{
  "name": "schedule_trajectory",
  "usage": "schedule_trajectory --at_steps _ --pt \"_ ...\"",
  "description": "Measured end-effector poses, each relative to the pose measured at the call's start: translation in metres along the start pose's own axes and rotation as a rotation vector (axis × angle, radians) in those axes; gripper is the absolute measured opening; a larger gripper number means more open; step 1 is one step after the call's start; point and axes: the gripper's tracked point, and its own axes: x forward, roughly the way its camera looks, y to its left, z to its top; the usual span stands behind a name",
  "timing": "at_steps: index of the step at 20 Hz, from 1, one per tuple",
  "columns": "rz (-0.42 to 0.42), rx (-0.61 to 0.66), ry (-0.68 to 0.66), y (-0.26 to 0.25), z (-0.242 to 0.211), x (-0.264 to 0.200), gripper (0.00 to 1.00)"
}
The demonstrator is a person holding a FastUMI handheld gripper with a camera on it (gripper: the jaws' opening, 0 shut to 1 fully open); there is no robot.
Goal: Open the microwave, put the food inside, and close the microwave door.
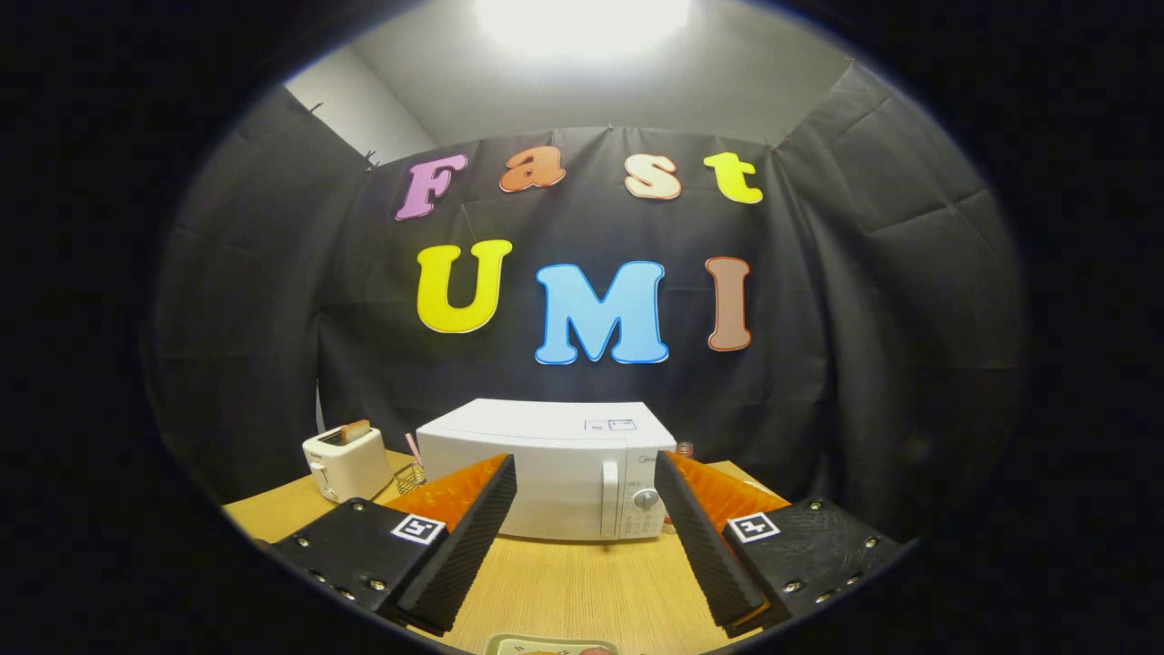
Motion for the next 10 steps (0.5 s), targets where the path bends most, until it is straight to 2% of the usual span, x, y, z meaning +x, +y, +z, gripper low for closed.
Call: schedule_trajectory --at_steps 10 --pt "0.048 -0.002 0.049 -0.01 -0.033 0.094 0.97"
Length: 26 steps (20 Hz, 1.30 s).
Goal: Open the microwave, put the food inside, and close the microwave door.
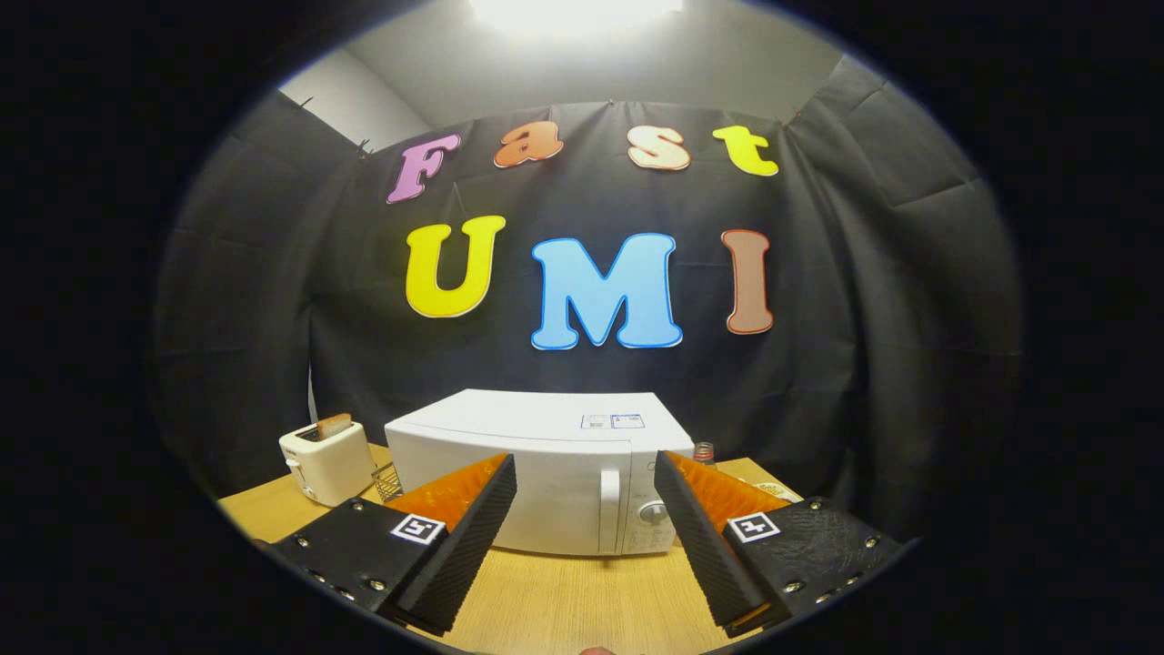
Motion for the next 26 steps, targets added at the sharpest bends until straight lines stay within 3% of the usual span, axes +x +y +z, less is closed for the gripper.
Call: schedule_trajectory --at_steps 10,20,22,26 --pt "0.005 0.007 0.116 -0.019 -0.068 0.086 0.98" --pt "0.003 0.008 0.246 -0.029 -0.134 0.127 0.98" --pt "0.011 0.007 0.265 -0.028 -0.143 0.13 0.87" --pt "0.021 0.015 0.281 -0.026 -0.149 0.134 0.56"
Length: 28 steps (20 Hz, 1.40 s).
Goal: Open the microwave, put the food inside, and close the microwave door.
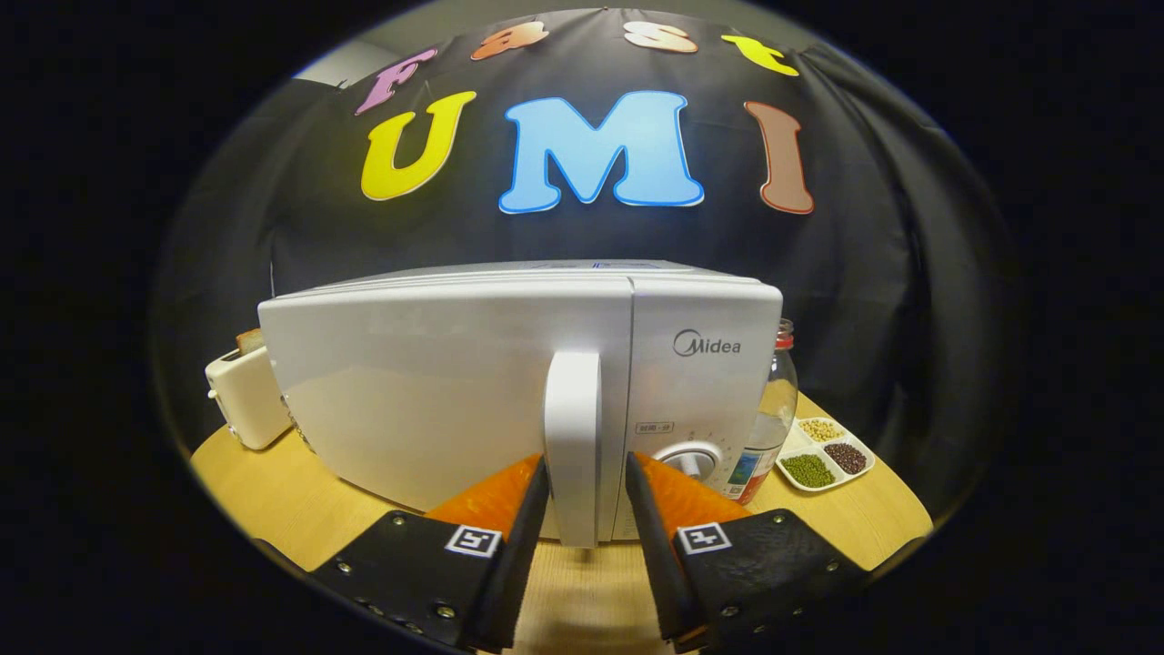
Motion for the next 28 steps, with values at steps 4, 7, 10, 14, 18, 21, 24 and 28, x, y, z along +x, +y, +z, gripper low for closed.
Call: schedule_trajectory --at_steps 4,7,10,14,18,21,24,28 --pt "-0.014 -0.043 -0.012 0.003 0.001 0.0 0.32" --pt "-0.01 -0.012 0.0 0.003 0.001 -0.001 0.28" --pt "-0.005 -0.004 0.008 0.005 0.0 -0.001 0.19" --pt "-0.022 -0.004 0.025 0.004 0.0 -0.002 0.11" --pt "-0.03 0.015 0.063 0.005 -0.003 -0.009 0.11" --pt "-0.023 -0.064 0.027 0.019 -0.013 -0.042 0.11" --pt "-0.007 -0.065 0.054 0.025 -0.021 -0.062 0.11" --pt "0.005 -0.057 0.085 0.04 -0.029 -0.087 0.11"
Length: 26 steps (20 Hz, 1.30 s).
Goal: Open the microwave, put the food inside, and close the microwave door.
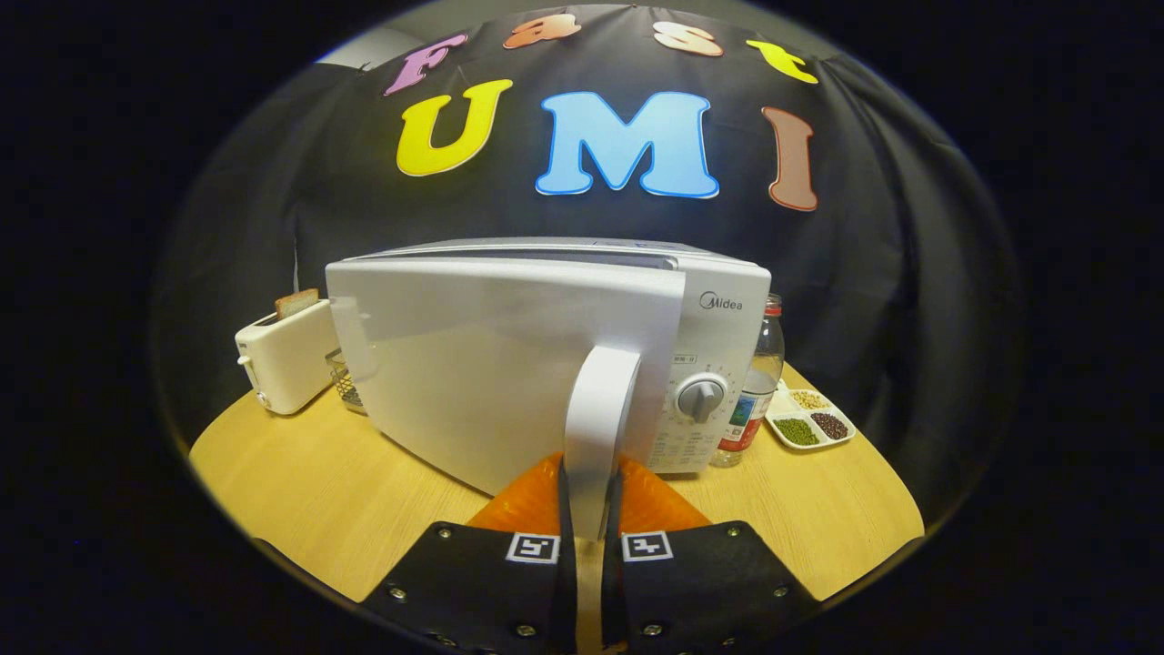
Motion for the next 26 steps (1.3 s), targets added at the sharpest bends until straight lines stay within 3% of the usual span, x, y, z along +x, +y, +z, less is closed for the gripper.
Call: schedule_trajectory --at_steps 5,11,26 --pt "0.009 0.003 0.01 0.025 -0.013 -0.032 0.12" --pt "0.029 -0.016 0.028 0.057 -0.025 -0.064 0.23" --pt "0.065 -0.03 0.043 0.136 -0.052 -0.126 0.24"
